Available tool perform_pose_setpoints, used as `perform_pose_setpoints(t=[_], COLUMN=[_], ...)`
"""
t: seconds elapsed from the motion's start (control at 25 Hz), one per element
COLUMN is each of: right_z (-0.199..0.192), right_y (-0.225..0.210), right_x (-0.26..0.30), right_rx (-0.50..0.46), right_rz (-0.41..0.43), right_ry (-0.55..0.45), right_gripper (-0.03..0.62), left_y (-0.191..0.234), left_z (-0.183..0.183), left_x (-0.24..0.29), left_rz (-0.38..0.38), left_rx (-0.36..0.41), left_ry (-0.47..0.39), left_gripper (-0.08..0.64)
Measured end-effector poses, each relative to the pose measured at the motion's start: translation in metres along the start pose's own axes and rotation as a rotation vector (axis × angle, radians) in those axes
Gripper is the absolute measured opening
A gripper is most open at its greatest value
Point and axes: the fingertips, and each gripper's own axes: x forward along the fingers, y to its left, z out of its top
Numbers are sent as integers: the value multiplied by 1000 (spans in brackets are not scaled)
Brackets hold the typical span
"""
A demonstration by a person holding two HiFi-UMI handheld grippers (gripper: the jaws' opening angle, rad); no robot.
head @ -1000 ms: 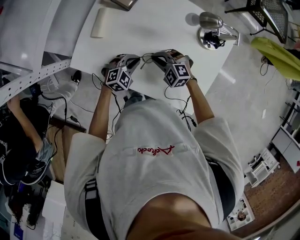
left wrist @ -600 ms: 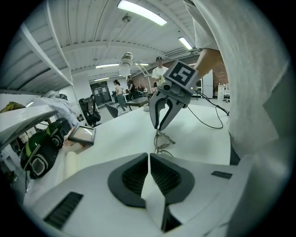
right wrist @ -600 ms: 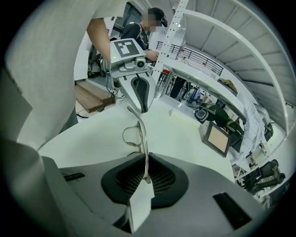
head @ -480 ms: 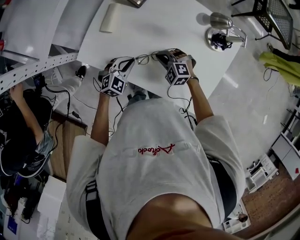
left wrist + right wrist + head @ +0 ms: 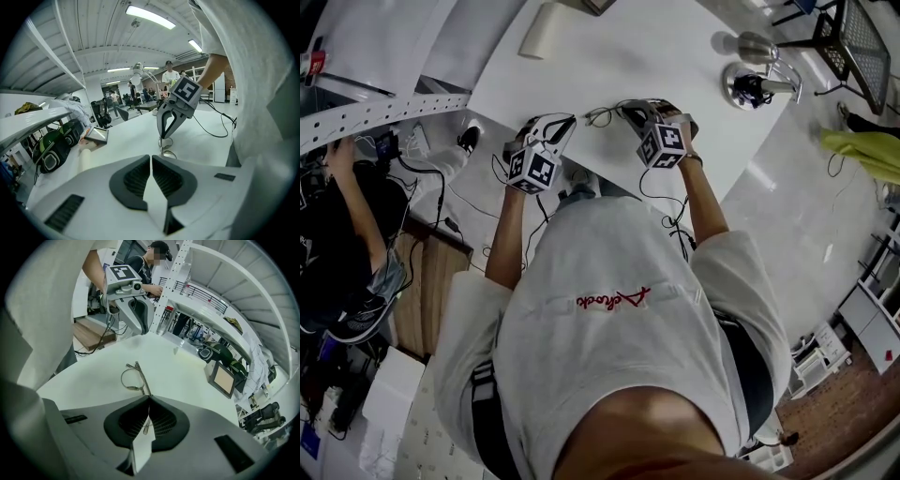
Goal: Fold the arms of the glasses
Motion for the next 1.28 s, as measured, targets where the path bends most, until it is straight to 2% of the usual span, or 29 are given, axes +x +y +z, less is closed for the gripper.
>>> perform_pose_setpoints(t=[0.44,0.6,0.68,0.84,1.08,1.2,1.28], right_z=[12,22,33,59,82,89,92], right_y=[4,1,0,0,15,22,30], right_x=[-31,-49,-61,-86,-126,-149,-160], right_rx=[39,143,259,558,898,1006,1017], right_rz=[-97,-169,-216,-314,-397,-445,-478], right_ry=[14,-30,-97,-300,-635,-780,-814], right_gripper=[15,15,15,15,15,15,15], left_y=[-4,-6,-6,-2,-15,-20,-28], left_z=[23,35,40,49,61,67,72], left_x=[-5,-12,-20,-41,-69,-82,-88], left_rz=[-12,-13,-8,13,-21,-43,-48], left_rx=[48,28,-53,-272,-492,-599,-597], left_ry=[-71,-123,-167,-288,-466,-552,-563], left_gripper=[29,29,29,29,29,29,29])
